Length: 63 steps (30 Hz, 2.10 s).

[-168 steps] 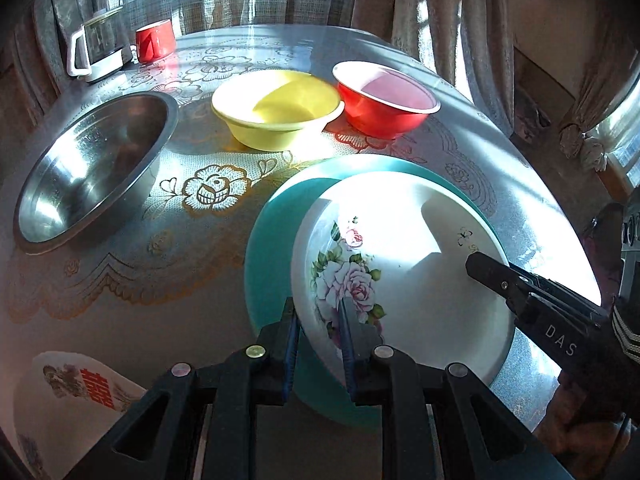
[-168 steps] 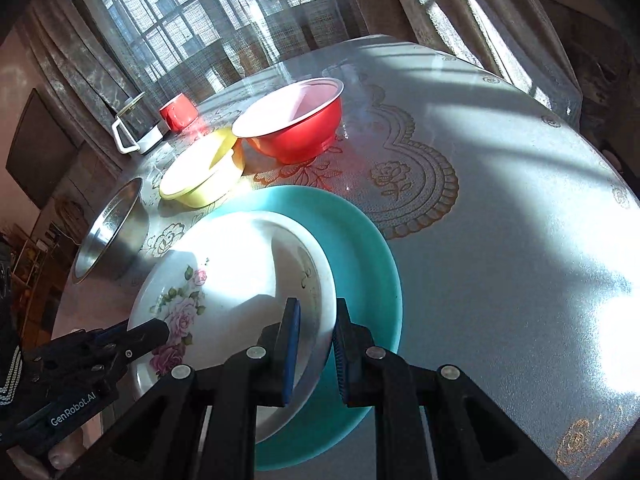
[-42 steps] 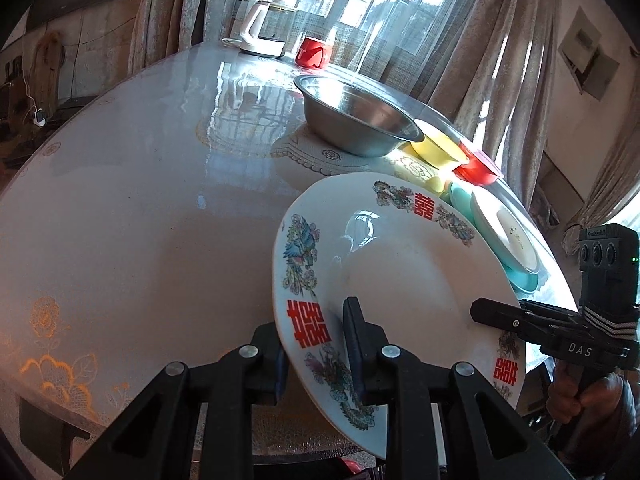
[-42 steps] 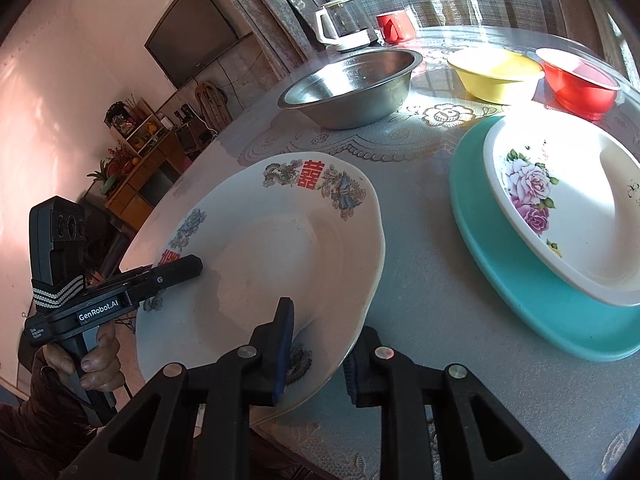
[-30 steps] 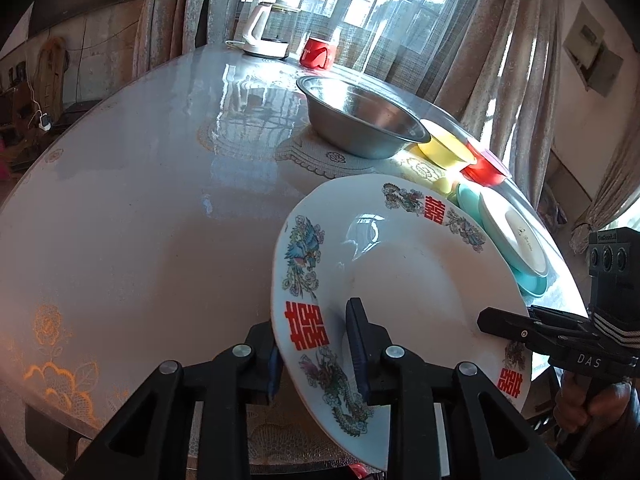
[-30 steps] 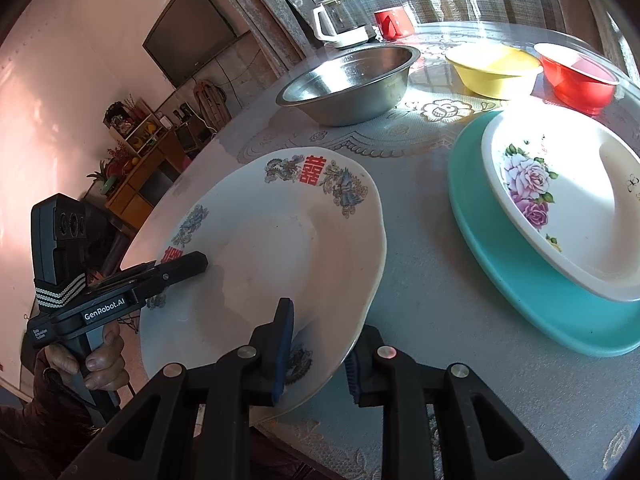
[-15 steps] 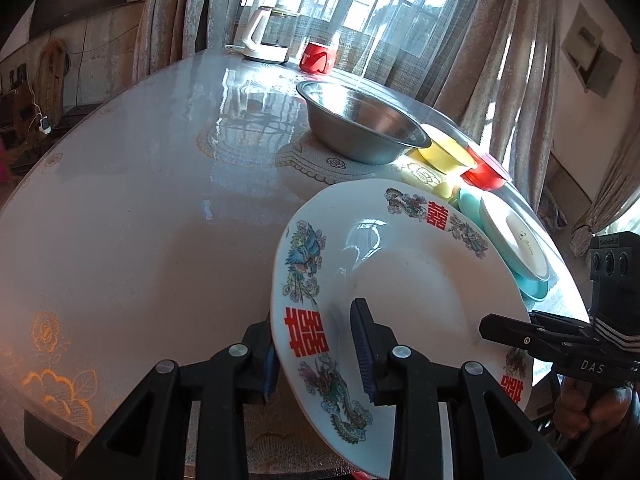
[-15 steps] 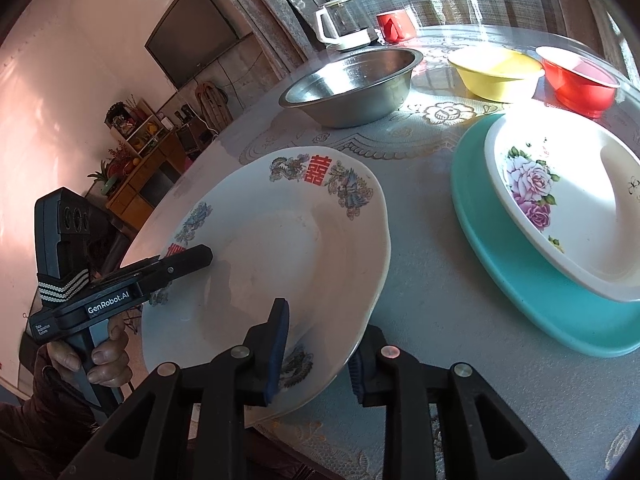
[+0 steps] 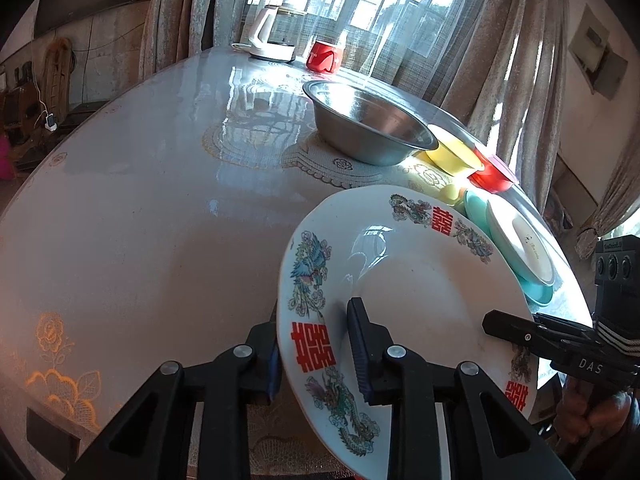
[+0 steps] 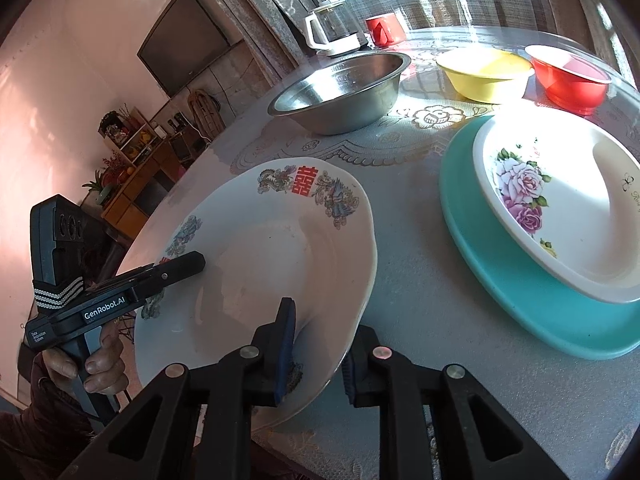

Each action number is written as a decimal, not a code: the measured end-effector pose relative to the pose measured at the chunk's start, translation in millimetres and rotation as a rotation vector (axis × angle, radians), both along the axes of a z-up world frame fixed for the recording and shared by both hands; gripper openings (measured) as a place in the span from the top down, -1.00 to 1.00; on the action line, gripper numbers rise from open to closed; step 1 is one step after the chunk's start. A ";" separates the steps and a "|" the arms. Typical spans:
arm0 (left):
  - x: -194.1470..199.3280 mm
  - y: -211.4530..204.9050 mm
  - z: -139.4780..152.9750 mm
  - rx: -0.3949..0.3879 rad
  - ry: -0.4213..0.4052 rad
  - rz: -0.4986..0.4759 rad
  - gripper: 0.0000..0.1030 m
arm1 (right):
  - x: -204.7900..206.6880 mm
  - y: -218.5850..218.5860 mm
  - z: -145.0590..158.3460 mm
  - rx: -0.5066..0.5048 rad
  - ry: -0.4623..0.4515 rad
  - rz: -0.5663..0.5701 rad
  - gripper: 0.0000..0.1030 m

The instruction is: Organize plates and bowls

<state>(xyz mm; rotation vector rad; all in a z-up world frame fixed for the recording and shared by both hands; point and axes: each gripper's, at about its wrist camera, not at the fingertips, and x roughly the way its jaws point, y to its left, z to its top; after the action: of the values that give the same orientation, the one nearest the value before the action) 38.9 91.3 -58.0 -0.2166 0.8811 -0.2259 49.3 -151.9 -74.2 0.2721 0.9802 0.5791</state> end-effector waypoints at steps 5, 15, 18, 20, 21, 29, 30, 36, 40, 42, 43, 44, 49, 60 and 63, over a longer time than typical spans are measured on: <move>-3.1 -5.2 4.8 -0.001 -0.007 -0.016 0.45 | -1.0 -4.5 3.8 -0.008 -0.012 -0.003 0.59; 0.9 -31.1 15.6 0.003 -0.043 -0.094 0.45 | -5.9 -29.8 21.8 -0.017 -0.068 -0.055 0.57; 4.3 -41.6 22.2 0.005 -0.060 -0.115 0.45 | -8.3 -39.4 28.3 -0.023 -0.086 -0.073 0.57; 8.0 -49.3 26.8 -0.001 -0.067 -0.130 0.45 | -9.7 -46.5 33.8 -0.024 -0.099 -0.090 0.57; 9.9 -54.1 29.7 0.000 -0.074 -0.139 0.45 | -10.0 -50.8 36.5 -0.024 -0.106 -0.100 0.57; 34.6 -107.7 48.4 0.016 -0.122 -0.232 0.45 | -4.6 -95.0 58.2 -0.059 -0.165 -0.219 0.57; 38.8 -114.9 49.8 0.017 -0.123 -0.244 0.45 | -3.2 -100.4 58.8 -0.068 -0.168 -0.235 0.57; 61.7 -149.9 52.4 0.012 -0.113 -0.299 0.45 | 5.7 -132.1 57.6 -0.102 -0.168 -0.316 0.56; 73.7 -171.0 50.8 0.034 -0.104 -0.329 0.45 | 10.8 -147.3 54.2 -0.121 -0.162 -0.363 0.56; 81.4 -180.7 48.9 0.040 -0.095 -0.337 0.44 | 14.1 -153.4 53.0 -0.133 -0.162 -0.380 0.55; 84.1 -183.8 47.8 0.038 -0.091 -0.339 0.44 | 16.4 -156.2 52.3 -0.142 -0.165 -0.388 0.55; 87.4 -187.0 46.6 0.037 -0.088 -0.341 0.44 | 17.7 -159.1 51.3 -0.148 -0.166 -0.396 0.55; 96.8 -202.6 39.8 0.056 -0.074 -0.346 0.44 | 28.2 -170.5 40.6 -0.170 -0.147 -0.427 0.54; 110.7 -211.1 21.9 0.065 -0.029 -0.333 0.44 | 36.2 -175.5 21.0 -0.181 -0.116 -0.455 0.53; 111.6 -214.0 19.6 0.071 -0.027 -0.337 0.43 | 37.3 -176.2 17.2 -0.194 -0.113 -0.463 0.53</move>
<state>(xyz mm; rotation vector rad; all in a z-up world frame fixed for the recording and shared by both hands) 150.5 -122.6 -38.4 0.0031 0.8947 -0.5084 86.6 -328.1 -57.0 0.2785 0.8213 0.0752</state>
